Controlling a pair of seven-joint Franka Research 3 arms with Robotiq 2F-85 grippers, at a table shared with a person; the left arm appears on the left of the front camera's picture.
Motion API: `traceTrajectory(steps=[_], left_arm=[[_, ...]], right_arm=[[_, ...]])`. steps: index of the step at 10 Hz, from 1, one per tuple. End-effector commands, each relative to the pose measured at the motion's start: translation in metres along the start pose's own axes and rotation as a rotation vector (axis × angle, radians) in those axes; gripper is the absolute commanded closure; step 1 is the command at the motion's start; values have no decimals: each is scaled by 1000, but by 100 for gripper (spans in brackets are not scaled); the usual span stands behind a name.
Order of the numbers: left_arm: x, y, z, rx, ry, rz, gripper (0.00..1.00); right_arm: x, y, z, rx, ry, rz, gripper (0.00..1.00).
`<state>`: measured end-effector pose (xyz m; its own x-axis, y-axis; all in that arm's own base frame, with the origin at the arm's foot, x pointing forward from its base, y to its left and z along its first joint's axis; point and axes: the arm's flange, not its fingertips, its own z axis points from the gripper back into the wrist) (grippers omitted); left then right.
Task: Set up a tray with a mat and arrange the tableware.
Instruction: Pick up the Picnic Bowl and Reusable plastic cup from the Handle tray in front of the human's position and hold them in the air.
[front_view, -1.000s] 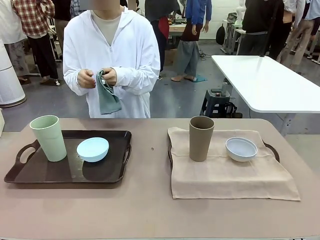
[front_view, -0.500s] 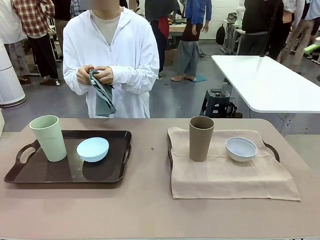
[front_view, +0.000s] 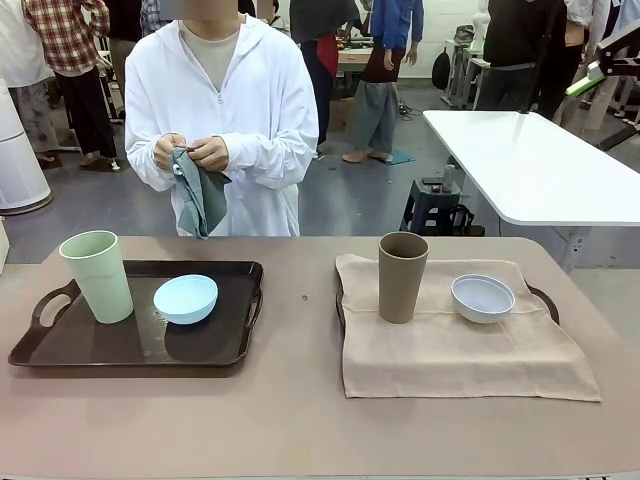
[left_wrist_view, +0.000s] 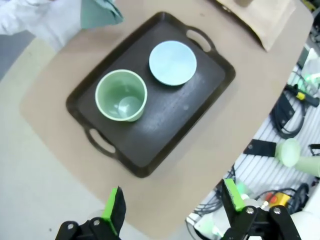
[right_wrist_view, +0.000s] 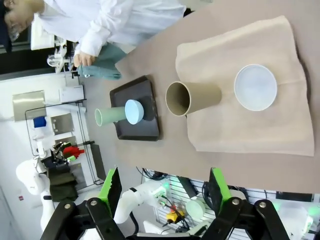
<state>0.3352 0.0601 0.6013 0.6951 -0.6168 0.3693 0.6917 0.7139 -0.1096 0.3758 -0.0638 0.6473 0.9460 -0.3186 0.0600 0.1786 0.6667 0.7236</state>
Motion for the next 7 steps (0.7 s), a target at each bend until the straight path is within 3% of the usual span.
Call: traceTrajectory(steps=[1,3,5,7], left_arm=[[-1,1,2,8,-12,25,0],[0,11,-3,-49,18,-25,0],[16,19,-1,-92,61,-197,0],[22,25,-4,-79,113,-345,0]], right_arm=[[3,-6,0,11,8,0,9],[-12,-3,-2,61,9,27,9],[-36,54,-51,-46,107,163,9],[-44,113,-115,-173,181,200,9]])
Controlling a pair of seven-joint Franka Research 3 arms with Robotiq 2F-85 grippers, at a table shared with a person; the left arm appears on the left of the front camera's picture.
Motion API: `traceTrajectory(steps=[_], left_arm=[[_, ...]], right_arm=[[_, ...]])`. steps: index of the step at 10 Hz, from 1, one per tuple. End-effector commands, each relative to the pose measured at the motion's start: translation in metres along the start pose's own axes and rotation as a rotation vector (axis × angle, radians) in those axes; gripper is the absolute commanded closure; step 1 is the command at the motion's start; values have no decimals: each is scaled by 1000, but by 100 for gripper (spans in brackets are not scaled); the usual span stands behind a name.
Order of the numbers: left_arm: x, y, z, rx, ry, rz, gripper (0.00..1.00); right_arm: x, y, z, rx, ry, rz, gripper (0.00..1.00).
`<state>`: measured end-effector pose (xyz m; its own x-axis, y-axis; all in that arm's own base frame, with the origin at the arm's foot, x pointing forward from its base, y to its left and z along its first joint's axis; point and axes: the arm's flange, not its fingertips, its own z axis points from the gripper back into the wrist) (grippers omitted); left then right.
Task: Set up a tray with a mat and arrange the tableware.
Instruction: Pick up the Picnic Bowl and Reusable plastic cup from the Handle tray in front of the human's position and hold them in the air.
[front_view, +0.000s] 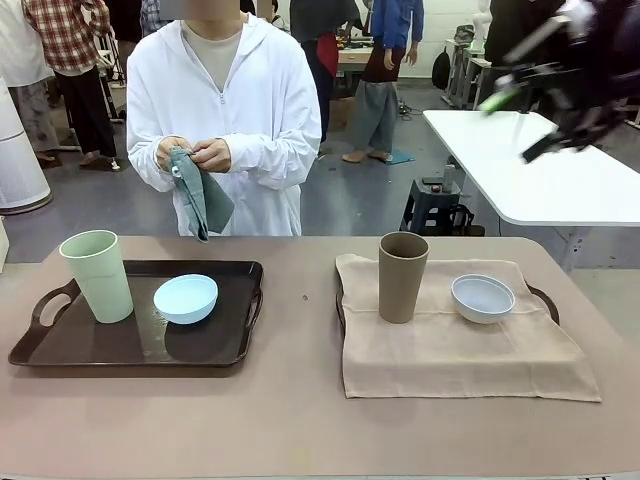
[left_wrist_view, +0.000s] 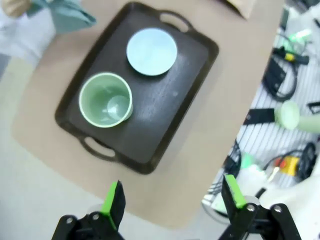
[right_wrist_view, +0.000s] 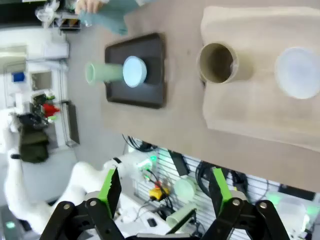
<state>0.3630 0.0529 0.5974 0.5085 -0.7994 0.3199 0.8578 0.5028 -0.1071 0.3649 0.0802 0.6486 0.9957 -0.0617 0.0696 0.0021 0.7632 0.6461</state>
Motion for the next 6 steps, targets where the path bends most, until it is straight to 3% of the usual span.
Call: traceTrajectory(steps=[1,4,6], left_arm=[[-1,12,9,20,40,-154,0],[2,10,4,31,38,-325,0],[0,7,0,46,2,-310,0]], right_arm=[[32,44,-42,-105,23,-10,9],[75,122,-128,-237,29,-24,9],[99,161,-184,-296,37,-38,9]])
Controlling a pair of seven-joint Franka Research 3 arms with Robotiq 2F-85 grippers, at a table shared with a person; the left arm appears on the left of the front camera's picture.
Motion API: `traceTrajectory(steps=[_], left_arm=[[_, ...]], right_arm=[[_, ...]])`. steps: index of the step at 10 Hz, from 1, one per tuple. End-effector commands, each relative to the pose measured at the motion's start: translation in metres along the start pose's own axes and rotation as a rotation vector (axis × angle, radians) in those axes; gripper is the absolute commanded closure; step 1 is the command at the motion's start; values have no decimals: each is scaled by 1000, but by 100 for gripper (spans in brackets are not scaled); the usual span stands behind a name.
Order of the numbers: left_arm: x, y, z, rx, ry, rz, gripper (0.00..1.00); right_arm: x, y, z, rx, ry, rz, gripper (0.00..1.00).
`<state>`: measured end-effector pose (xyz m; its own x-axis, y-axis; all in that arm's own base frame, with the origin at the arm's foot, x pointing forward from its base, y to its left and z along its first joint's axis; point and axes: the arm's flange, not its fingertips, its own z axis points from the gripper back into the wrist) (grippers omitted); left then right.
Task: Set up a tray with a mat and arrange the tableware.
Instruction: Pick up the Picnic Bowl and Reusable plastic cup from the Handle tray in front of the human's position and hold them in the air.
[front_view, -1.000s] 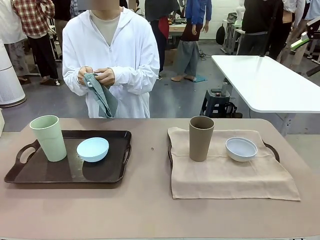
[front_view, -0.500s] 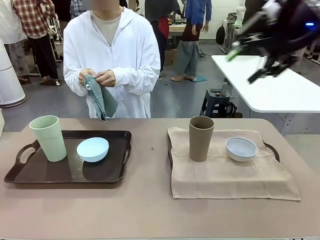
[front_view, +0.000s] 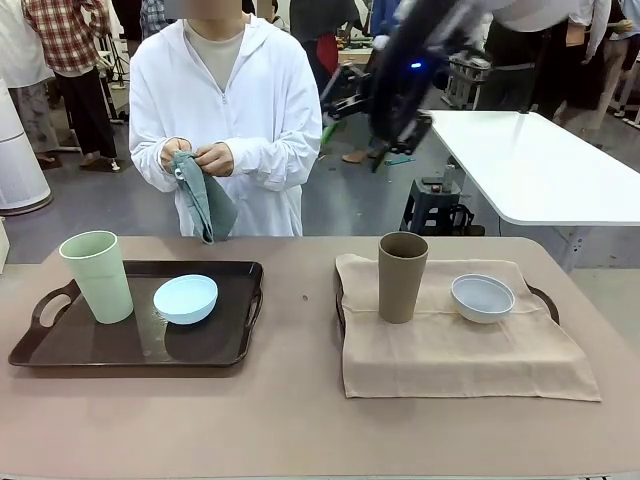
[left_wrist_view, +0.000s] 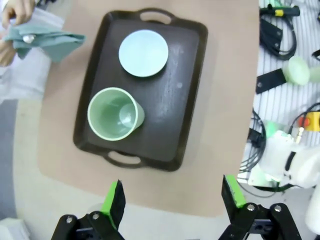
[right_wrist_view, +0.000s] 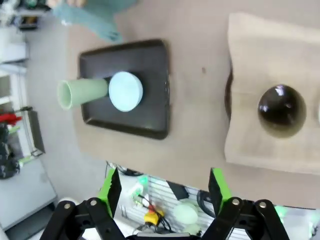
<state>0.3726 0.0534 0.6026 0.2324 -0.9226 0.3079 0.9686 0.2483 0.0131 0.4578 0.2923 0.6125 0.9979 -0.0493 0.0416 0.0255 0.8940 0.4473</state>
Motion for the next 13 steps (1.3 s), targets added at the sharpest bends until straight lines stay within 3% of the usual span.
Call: traceTrajectory(steps=[1,5,7,9,10,13], left_arm=[[0,0,0,-8,5,9,0],[0,0,0,-8,5,9,0],[0,0,0,-8,5,9,0],[0,0,0,-8,5,9,0],[0,0,0,-8,5,9,0],[0,0,0,-8,5,9,0]], right_arm=[[33,45,-29,-105,3,-38,9],[67,104,-123,-222,8,-70,9],[53,126,-173,-220,55,-35,9],[32,126,-184,-174,117,2,9],[39,119,-190,-205,61,-12,9],[39,119,-190,-205,61,-12,9]])
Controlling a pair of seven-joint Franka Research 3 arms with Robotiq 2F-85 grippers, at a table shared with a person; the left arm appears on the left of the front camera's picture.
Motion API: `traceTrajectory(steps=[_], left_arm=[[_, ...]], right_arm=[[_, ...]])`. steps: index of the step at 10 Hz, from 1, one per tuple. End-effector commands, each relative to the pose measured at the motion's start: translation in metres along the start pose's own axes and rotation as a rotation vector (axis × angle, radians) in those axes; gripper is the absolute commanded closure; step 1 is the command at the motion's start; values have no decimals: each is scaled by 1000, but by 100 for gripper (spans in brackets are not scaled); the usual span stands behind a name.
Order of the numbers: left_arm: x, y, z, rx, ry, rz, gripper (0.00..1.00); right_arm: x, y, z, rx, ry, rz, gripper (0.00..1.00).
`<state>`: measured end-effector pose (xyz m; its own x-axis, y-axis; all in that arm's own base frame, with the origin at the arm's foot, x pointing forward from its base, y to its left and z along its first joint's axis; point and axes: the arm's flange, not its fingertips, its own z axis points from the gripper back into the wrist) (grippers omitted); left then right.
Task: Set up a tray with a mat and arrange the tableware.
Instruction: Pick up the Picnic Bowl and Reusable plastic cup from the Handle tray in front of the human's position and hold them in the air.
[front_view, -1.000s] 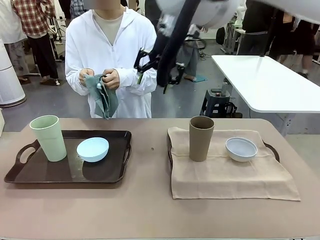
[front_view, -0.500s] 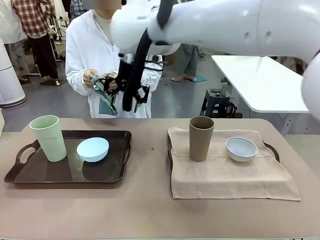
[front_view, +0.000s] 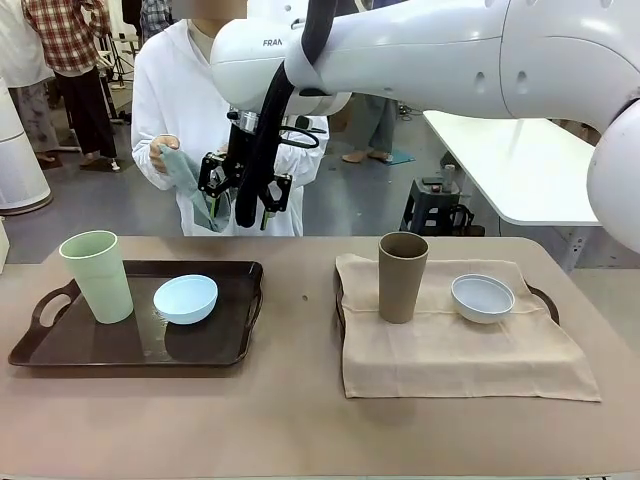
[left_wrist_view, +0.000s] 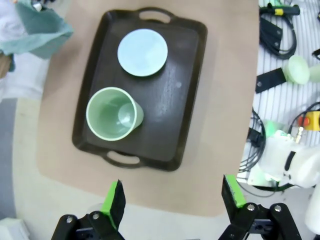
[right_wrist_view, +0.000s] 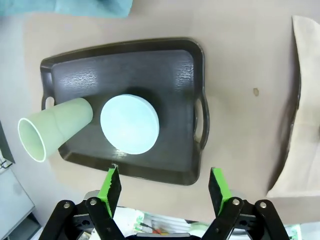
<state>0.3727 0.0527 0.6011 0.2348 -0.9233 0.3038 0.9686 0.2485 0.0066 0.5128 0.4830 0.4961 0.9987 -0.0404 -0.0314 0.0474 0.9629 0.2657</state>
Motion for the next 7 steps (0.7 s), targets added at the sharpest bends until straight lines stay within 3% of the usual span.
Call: traceTrajectory(steps=[1,2,3,4,5,7], left_arm=[[-1,0,2,-2,0,6,0],[0,0,0,0,0,0,0],[14,18,-11,43,-35,-149,0],[17,26,-20,30,-144,-298,0],[15,33,-29,-9,-173,-376,0],[8,52,-52,-73,-198,-430,0]], right_arm=[[-2,-1,2,-10,-11,5,9],[0,0,0,0,0,0,9],[-4,5,-21,-39,-28,20,9],[-2,11,-43,-81,-29,22,9],[-1,19,-60,-95,-6,49,9],[0,33,-95,-112,39,109,9]])
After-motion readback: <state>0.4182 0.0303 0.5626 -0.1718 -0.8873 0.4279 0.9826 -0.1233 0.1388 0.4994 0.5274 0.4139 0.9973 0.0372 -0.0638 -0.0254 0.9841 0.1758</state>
